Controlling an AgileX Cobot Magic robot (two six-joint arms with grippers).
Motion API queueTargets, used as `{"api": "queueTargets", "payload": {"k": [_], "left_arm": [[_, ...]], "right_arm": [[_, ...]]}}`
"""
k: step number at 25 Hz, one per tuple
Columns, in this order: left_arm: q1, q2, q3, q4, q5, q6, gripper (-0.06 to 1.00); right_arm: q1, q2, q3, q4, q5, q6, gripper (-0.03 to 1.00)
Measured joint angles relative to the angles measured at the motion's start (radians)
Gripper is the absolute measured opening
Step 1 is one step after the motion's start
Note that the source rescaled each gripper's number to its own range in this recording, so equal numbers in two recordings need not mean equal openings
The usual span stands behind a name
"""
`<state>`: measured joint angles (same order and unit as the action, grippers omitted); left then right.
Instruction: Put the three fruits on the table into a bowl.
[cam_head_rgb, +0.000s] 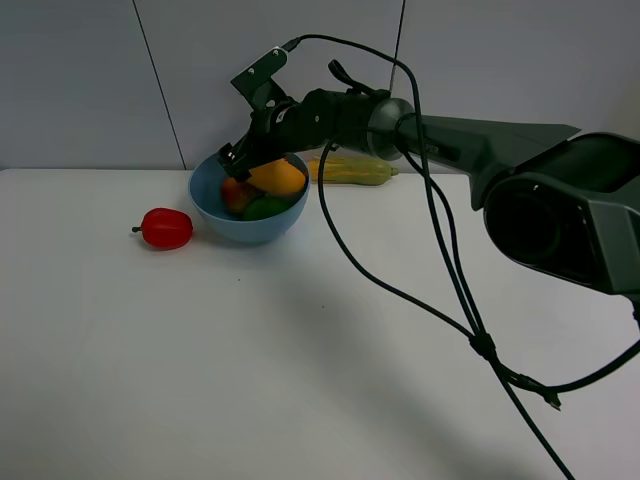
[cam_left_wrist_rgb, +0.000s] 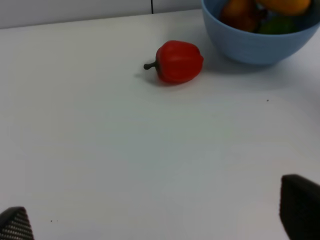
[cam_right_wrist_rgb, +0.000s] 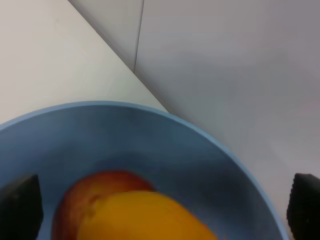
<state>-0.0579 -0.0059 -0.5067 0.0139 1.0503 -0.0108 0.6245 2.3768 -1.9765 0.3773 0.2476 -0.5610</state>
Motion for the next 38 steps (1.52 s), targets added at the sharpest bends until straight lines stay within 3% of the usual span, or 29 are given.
{"api": "queueTargets", "payload": {"k": [3, 12, 15, 19, 22, 25, 29, 38], "left_arm": [[0.000, 0.000, 0.000, 0.000, 0.000, 0.000, 1.00], [0.000, 0.000, 0.000, 0.000, 0.000, -0.001, 1.00], [0.000, 0.000, 0.000, 0.000, 0.000, -0.001, 1.00], [0.000, 0.000, 0.000, 0.000, 0.000, -0.001, 1.00], [0.000, 0.000, 0.000, 0.000, 0.000, -0.001, 1.00], [0.000, 0.000, 0.000, 0.000, 0.000, -0.001, 1.00], [0.000, 0.000, 0.000, 0.000, 0.000, -0.001, 1.00], [0.000, 0.000, 0.000, 0.000, 0.000, -0.001, 1.00]], "right_arm": [[0.003, -0.025, 0.000, 0.000, 0.110, 0.000, 0.99], [0.010, -0.295, -0.007, -0.022, 0.758, 0.059, 1.00], [0.010, -0.359, -0.007, -0.126, 0.925, 0.147, 1.00], [0.007, -0.430, -0.007, -0.310, 0.963, 0.313, 1.00], [-0.026, -0.482, -0.005, -0.350, 0.966, 0.435, 1.00], [-0.089, -0.556, 0.030, -0.396, 0.964, 0.485, 1.00], [-0.212, -0.704, 0.194, -0.460, 0.962, 0.482, 1.00], [-0.595, -1.124, 0.642, -0.464, 0.965, 0.474, 1.00]]}}
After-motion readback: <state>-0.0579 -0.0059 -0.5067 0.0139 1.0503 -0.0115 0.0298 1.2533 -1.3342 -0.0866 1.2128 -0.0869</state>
